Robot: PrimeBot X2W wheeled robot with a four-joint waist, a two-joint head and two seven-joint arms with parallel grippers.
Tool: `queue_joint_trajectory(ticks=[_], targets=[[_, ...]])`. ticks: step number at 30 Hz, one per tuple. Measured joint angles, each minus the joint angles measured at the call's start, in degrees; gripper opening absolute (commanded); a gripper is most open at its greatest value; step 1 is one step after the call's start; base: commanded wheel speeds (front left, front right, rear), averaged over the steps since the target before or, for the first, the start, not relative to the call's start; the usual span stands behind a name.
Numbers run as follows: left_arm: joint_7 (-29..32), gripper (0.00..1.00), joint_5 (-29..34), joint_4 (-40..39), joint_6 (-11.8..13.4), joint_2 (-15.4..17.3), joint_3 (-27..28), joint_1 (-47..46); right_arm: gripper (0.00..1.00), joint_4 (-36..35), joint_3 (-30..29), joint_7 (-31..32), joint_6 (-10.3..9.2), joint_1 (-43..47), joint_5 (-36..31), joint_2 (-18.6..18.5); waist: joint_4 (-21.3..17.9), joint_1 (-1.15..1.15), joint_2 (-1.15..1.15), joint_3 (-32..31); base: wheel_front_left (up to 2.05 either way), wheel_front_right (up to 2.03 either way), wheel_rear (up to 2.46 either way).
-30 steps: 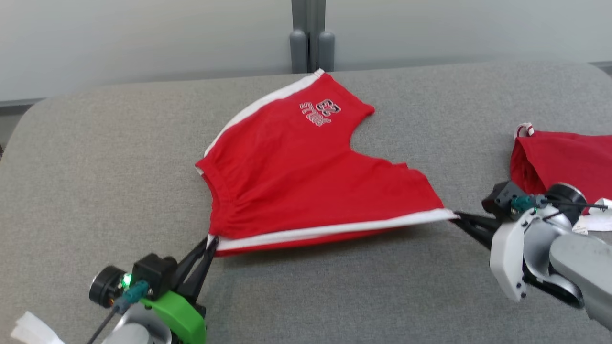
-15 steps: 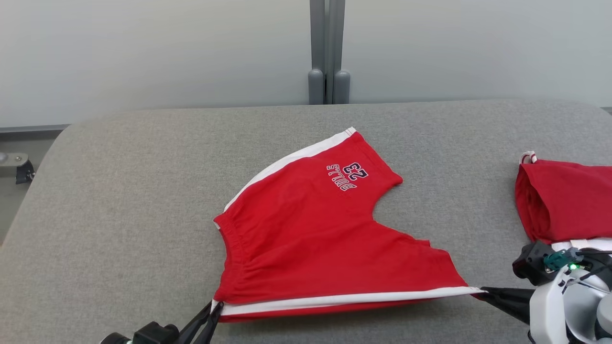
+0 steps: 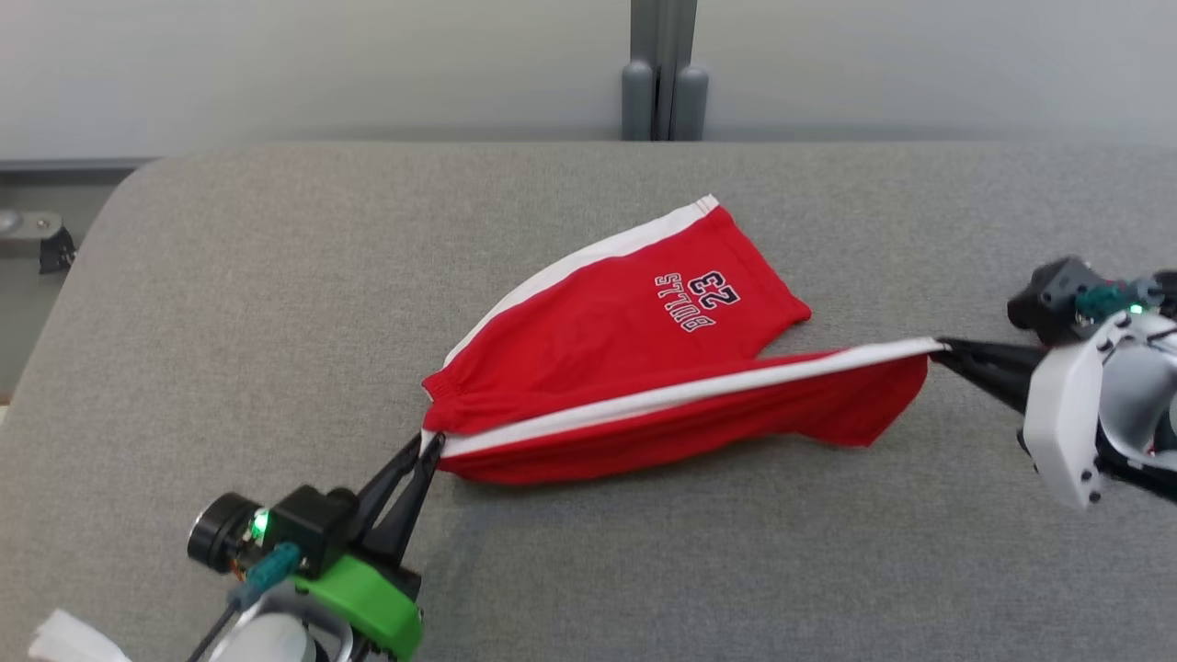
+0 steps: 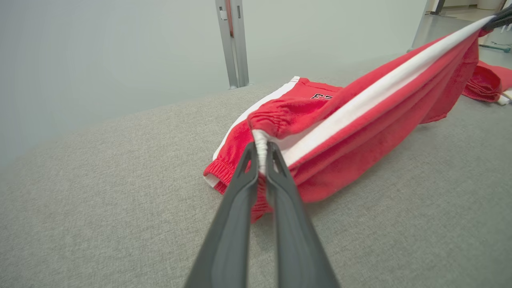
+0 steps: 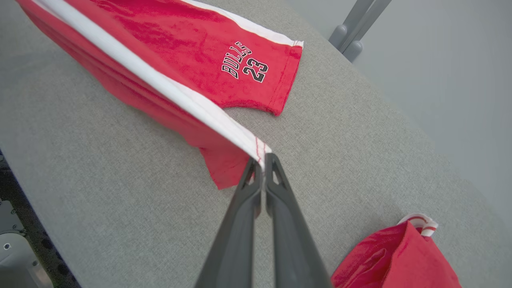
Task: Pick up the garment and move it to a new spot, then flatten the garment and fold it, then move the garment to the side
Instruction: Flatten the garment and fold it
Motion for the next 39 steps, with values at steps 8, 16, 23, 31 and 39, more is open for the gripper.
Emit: queue_joint_trajectory(ticks=[8, 16, 23, 31, 39], targets=[[0.34, 0.00, 0.03, 6.17, -0.55, -3.65, -0.56, -10.49, 0.00, 7.89, 0.89, 3.50, -0.01, -12.99, 1.13, 5.38, 1.82, 0.00, 0.00, 6.45, 0.00, 0.00, 0.00], [0.16, 0.00, 0.98, 13.65, -1.04, -7.15, -3.08, -20.58, 0.00, 11.11, 2.00, 8.26, -0.02, -22.27, -0.62, 6.99, 4.96, 0.00, 0.00, 12.77, 0.00, 0.00, 0.00], [0.09, 0.00, 1.02, 16.51, -1.22, -10.36, -3.41, -25.94, 0.00, 14.26, 2.11, 11.13, -0.02, -25.48, -3.56, 7.26, 8.58, 0.00, 0.00, 17.04, 0.00, 0.00, 0.00], [0.09, 0.00, 1.19, 17.23, -1.24, -13.06, -2.80, -27.07, 0.00, 17.69, 2.11, 10.68, -0.02, -26.72, -5.67, 8.65, 12.21, 0.01, 0.00, 20.40, 0.00, 0.00, 0.00], [0.09, 0.00, 1.21, 18.34, -1.25, -15.16, -2.83, -28.69, 0.00, 19.86, 2.11, 10.49, -0.02, -28.16, -7.26, 9.14, 14.03, 0.01, 0.00, 22.61, 0.00, 0.00, 0.00]])
